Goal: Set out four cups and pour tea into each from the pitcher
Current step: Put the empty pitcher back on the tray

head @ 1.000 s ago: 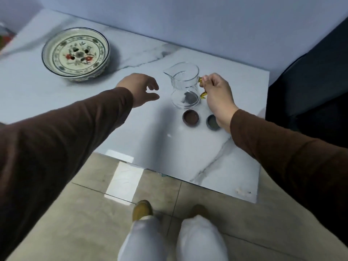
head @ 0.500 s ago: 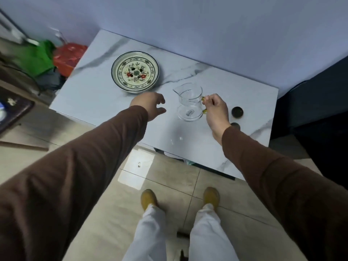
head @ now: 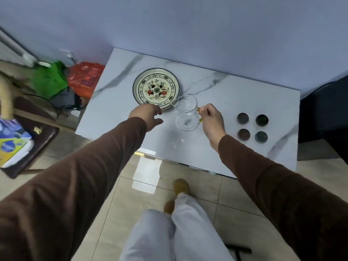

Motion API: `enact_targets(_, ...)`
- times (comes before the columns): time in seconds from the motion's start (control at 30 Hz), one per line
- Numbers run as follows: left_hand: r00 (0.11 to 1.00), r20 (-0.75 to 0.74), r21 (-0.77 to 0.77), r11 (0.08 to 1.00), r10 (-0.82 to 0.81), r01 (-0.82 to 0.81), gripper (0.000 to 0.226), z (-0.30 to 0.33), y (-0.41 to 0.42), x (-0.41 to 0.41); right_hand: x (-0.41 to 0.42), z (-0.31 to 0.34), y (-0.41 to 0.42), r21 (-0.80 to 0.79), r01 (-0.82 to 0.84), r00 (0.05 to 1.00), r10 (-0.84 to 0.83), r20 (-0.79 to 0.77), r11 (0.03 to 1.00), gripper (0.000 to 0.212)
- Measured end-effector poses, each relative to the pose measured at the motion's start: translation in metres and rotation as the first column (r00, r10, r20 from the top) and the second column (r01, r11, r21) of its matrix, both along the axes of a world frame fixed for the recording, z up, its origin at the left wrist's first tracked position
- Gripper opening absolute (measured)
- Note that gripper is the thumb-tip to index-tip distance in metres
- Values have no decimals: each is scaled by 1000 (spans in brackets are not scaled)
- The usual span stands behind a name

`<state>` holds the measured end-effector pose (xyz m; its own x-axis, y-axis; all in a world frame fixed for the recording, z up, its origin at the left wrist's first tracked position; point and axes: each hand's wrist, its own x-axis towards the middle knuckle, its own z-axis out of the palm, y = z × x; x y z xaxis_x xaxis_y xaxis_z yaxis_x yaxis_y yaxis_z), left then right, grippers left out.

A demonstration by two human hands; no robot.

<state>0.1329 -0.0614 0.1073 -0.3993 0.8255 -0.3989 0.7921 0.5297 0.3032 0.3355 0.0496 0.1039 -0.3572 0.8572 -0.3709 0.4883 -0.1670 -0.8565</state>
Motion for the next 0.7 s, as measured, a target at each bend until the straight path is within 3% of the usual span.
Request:
enact_targets(0.37, 997, 37, 60, 996, -67, 64, 37, -24, 0, -139, -124, -22, -13, -33, 147, 989, -146, 33, 989, 22)
enact_targets(0.7, 989, 48, 17, 990, -141, 141, 41, -80, 42, -199, -197, -79, 10, -102, 229, 973, -228, 21, 968, 19)
